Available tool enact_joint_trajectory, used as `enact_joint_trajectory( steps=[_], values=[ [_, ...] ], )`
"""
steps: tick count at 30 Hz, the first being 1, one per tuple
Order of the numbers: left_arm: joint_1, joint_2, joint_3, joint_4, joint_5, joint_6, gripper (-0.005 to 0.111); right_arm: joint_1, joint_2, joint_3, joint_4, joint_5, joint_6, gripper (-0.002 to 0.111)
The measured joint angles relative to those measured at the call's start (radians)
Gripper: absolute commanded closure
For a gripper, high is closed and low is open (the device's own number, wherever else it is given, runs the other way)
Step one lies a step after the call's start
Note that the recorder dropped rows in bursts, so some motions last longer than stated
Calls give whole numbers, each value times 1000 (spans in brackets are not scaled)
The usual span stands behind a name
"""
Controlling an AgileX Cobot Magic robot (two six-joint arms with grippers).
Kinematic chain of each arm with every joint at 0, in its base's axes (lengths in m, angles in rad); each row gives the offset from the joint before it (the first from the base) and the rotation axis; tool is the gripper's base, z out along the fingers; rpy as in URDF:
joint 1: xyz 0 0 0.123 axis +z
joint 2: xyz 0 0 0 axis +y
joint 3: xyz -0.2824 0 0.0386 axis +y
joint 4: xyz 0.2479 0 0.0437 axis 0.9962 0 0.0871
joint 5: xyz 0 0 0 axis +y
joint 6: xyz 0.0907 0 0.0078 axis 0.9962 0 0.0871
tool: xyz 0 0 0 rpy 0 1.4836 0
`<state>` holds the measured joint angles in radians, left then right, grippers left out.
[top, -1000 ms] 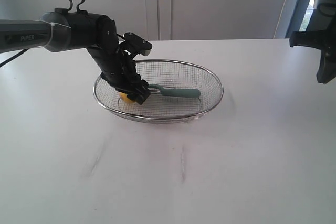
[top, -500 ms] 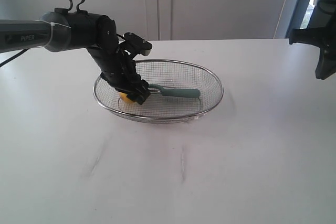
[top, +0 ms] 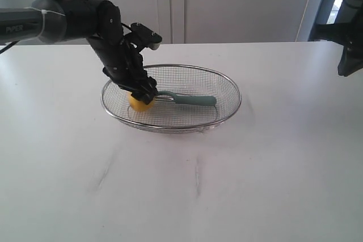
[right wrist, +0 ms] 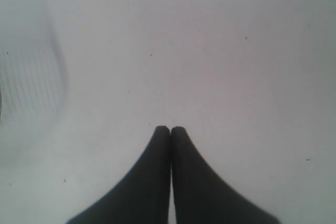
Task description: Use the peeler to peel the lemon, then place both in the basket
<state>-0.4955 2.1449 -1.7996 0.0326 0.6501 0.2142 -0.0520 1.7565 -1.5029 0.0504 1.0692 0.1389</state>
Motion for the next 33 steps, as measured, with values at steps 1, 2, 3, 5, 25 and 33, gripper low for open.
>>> enact_joint_trajectory(
  steps=[1,2,3,5,25,33],
  values=[
    [0,-4,0,10,10,0,27,0,0,0,0,-9,0,108],
    [0,-13,0,17,22,0,27,0,0,0,0,-14,0,108],
    [0,-18,0,19,33,0,28,0,0,0,0,-18,0,108],
    [0,-33,0,21,62,0,28,0,0,0,0,-28,0,108],
    [0,-141,0,39,282,-13,104,0,0,0,0,-74,0,108],
    [0,-201,0,39,365,-68,107,0,0,0,3,52,0,108]
  ],
)
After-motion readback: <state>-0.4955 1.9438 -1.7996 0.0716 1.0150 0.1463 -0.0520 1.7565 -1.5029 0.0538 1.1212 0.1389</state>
